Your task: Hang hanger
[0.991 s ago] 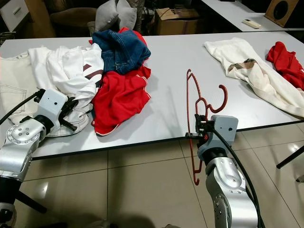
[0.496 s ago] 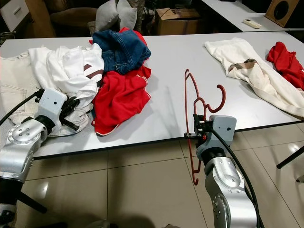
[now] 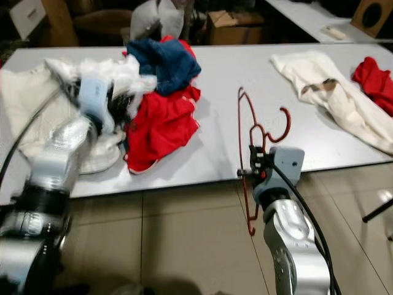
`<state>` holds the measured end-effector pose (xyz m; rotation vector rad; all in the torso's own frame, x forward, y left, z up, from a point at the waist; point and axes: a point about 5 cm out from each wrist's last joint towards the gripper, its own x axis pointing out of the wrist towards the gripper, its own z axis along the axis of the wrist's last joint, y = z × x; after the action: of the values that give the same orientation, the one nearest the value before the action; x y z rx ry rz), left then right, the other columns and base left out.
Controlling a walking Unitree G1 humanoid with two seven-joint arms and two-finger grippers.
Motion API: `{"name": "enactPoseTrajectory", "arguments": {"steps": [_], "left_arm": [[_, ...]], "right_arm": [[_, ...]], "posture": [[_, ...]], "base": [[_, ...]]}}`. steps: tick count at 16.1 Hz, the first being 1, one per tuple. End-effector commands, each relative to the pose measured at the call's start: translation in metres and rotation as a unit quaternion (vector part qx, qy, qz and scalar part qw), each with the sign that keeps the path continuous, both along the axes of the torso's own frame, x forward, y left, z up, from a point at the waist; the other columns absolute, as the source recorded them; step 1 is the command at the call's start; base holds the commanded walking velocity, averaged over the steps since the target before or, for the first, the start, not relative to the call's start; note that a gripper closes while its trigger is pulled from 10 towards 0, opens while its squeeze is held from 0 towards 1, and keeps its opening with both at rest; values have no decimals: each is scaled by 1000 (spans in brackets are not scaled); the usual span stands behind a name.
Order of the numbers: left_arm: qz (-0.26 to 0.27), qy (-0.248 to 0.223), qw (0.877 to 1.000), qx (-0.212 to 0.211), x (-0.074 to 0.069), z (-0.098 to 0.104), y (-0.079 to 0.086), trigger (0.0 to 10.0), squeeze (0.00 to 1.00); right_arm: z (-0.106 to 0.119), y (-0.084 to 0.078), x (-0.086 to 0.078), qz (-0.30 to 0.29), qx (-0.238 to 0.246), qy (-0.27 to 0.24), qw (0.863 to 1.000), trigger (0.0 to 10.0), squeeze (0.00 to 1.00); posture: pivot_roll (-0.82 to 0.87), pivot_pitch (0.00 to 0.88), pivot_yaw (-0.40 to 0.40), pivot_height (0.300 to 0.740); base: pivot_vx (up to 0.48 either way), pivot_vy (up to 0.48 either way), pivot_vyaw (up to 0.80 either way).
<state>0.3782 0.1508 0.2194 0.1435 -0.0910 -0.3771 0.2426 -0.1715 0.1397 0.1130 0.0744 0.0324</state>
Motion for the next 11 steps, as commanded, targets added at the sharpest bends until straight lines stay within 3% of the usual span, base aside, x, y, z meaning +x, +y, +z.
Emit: {"name": "enactPoseTrajectory", "arguments": {"steps": [1,3,4,5,7,9,10,11], "left_arm": [[-9,-31,999,-20,6,21,-5,0,0],[-18,-82,995,-47,11,55,-15,0,0],[-23,-86,995,-51,10,58,-19,0,0],[-41,-87,995,-23,6,52,-26,0,0],[-72,-50,996,21,-4,20,-35,0,0],[-109,-1,990,87,-24,-18,-44,0,0],[-178,55,972,144,-46,-51,-53,0,0],[-191,64,966,161,-51,-57,-55,0,0]], "right_arm": [[2,-5,1,-11,-8,-6,1000,10000,0],[2,-10,0,-23,-10,-9,1000,10000,0],[2,-11,-1,-25,-10,-9,1000,10000,0],[1,-11,-2,-28,-11,-8,1000,10000,0],[1,-10,-4,-29,-11,-7,1000,10000,0],[0,-11,-5,-29,-11,-5,1000,10000,0],[-1,-11,-5,-26,-12,-2,1000,10000,0],[-2,-11,-5,-25,-13,-1,1000,10000,0]], "posture": [[-4,0,10,740],[-7,0,18,740],[-7,0,19,740],[-9,0,21,740],[-13,2,22,740],[-10,6,16,740],[-5,7,7,740],[-5,7,7,740]], "base": [[0,0,0],[0,0,0],[0,0,0],[0,0,0],[0,0,0],[0,0,0],[0,0,0],[0,0,0]]}}
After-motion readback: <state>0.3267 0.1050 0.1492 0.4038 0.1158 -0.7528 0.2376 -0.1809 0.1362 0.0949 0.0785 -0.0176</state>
